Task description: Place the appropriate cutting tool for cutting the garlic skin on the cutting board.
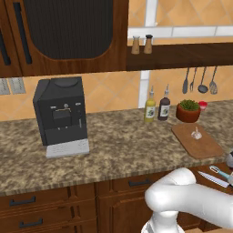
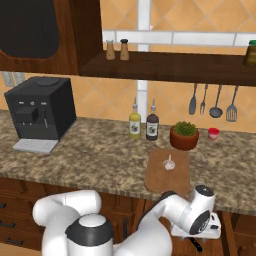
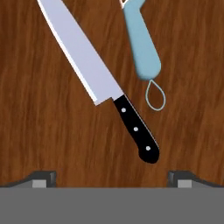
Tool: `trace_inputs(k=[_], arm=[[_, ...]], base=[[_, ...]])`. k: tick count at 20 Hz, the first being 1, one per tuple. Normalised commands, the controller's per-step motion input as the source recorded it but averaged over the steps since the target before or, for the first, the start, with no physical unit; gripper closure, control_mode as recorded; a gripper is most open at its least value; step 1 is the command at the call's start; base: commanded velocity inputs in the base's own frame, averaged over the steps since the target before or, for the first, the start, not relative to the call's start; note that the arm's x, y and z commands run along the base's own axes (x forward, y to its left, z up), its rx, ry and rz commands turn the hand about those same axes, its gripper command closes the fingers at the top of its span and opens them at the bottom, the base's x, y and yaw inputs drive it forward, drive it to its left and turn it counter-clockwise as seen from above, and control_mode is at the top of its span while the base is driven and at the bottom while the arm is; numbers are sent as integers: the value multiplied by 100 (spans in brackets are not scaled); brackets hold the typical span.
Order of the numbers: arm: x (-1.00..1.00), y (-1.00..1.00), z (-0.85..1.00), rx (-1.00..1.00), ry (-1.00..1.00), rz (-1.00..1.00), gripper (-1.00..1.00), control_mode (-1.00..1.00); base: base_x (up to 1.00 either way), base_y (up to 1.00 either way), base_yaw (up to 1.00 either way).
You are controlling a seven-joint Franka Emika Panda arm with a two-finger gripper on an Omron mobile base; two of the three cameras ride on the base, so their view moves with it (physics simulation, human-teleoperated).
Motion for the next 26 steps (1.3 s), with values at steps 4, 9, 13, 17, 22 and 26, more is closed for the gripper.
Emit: trace_inputs(k=[4, 9, 13, 17, 22, 26], arm=[[1, 0, -39, 0, 0, 0, -100, -100], [1, -5, -30, -1, 0, 2, -100, -100], [0, -12, -21, 0, 0, 3, -100, -100], [0, -14, -9, 0, 0, 4, -100, -100], [0, -5, -8, 0, 0, 5, -100, -100], [0, 6, -21, 0, 0, 5, 100, -100]], base=[[0, 0, 0], [0, 0, 0], [0, 0, 0], [0, 0, 0], [0, 0, 0], [0, 0, 0]])
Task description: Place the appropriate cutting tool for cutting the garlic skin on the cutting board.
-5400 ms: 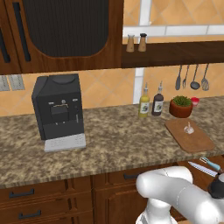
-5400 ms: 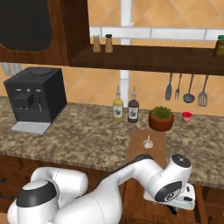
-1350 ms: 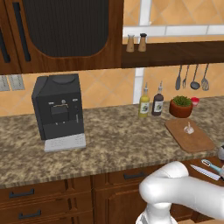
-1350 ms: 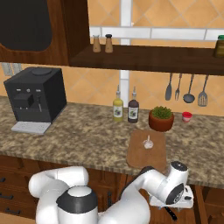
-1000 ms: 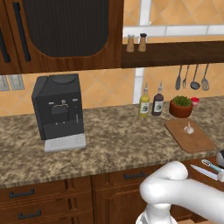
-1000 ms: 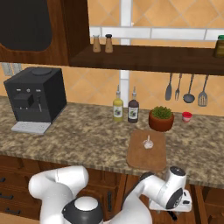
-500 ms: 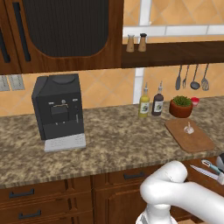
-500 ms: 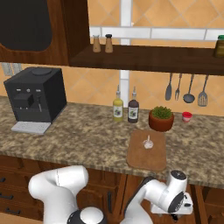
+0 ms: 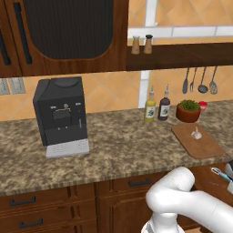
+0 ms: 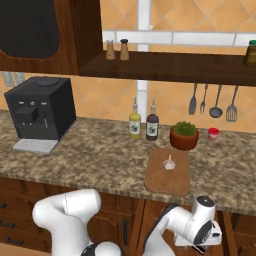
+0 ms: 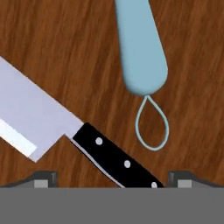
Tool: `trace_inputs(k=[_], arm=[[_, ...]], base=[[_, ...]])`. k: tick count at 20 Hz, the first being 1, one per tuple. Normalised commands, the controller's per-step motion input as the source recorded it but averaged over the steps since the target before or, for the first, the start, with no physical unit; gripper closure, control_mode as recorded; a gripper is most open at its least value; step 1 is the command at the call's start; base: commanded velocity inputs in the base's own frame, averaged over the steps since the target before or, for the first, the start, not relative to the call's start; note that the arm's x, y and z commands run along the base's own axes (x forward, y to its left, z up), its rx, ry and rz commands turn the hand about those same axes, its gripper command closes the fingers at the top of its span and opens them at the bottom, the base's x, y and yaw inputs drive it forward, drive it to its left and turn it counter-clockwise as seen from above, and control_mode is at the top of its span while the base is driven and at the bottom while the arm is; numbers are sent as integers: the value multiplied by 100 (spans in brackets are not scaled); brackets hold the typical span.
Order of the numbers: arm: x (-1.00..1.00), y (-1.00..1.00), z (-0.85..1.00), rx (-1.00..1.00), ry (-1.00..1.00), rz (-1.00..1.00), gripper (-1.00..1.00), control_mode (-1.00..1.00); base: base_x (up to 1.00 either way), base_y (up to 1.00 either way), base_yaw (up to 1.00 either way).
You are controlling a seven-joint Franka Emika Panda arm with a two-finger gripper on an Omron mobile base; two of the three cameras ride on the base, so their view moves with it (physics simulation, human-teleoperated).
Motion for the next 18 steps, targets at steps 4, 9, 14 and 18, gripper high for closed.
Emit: trace_inputs(k=[4, 9, 14, 18], arm=[[0, 12, -32, 0, 0, 4, 100, -100], [0, 0, -30, 0, 0, 1, 100, -100], [-6, 0, -21, 0, 0, 1, 100, -100], [-69, 5, 4, 0, -5, 4, 100, -100]], base=[[0, 0, 0], [0, 0, 0], [0, 0, 0], [0, 0, 0]])
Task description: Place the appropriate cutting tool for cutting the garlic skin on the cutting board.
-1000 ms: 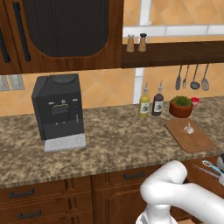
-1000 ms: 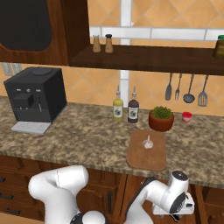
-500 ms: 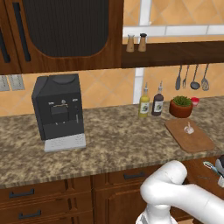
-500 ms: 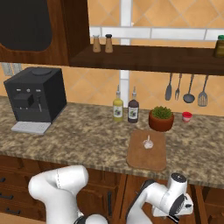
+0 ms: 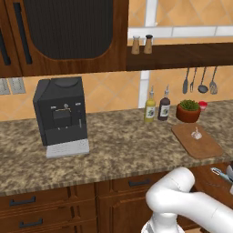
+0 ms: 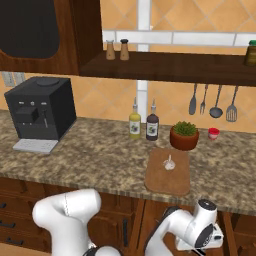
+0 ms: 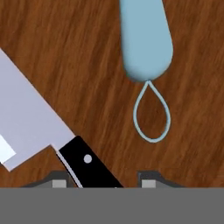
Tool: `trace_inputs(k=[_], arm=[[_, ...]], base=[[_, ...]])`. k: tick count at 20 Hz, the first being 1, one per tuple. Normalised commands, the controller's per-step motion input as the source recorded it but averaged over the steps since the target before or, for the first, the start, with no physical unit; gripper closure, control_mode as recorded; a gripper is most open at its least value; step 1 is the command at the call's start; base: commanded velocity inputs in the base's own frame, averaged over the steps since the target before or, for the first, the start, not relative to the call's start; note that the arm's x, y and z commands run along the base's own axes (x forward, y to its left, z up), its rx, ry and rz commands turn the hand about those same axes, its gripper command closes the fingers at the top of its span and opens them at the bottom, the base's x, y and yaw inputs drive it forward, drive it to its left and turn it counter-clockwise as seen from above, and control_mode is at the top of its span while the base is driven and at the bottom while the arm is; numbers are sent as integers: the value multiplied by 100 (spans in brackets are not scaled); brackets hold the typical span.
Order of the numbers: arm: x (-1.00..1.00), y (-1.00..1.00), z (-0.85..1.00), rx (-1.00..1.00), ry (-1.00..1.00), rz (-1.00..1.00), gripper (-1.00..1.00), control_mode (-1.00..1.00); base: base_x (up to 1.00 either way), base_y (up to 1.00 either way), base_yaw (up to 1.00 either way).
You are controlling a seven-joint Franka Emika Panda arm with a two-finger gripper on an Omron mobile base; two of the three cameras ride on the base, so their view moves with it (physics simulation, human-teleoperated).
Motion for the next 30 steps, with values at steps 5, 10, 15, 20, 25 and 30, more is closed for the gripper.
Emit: trace_inputs(k=[5, 10, 15, 20, 25, 30], arm=[[-31, 17, 63, 0, -15, 1, 100, -100], [-2, 28, 100, 0, -17, 4, 100, -100], [-7, 28, 100, 0, -7, 7, 100, -100], [18, 26, 94, 0, 0, 3, 100, -100], [87, 14, 33, 0, 0, 0, 100, -100], [100, 4, 0, 3, 0, 0, 100, -100]], base=[[0, 0, 0], [0, 0, 0], [0, 0, 0], [0, 0, 0], [0, 0, 0], [0, 0, 0]])
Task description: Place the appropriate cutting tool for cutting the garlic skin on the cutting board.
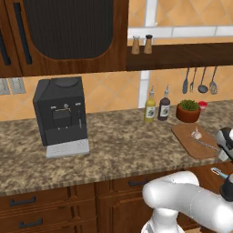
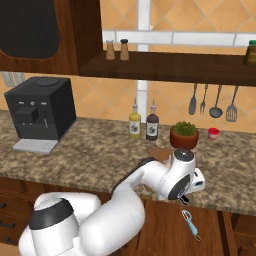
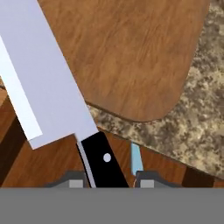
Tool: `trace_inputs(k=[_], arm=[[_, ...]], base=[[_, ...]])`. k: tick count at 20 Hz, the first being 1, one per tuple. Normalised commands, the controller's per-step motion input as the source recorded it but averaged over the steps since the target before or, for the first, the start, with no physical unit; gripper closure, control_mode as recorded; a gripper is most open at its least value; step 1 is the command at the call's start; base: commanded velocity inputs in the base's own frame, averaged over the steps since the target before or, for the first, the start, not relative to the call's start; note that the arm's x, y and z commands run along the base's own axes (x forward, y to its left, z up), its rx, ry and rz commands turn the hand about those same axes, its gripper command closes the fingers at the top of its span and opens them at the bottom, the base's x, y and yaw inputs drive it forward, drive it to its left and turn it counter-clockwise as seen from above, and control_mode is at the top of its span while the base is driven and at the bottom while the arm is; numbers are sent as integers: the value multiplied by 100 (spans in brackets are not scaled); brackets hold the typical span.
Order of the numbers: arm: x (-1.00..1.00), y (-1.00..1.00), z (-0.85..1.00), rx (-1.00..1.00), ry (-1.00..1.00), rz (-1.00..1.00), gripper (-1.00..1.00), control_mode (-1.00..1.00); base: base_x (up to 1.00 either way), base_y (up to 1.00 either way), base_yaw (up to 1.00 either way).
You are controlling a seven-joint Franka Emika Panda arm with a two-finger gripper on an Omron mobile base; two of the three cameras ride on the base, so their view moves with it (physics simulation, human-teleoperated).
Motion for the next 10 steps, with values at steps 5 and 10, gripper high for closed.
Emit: trace_inputs(k=[5, 10], arm=[[96, 28, -6, 7, 1, 0, 100, -100], [62, 18, -44, 6, 1, 0, 100, -100]], base=[[0, 0, 0], [0, 0, 0]])
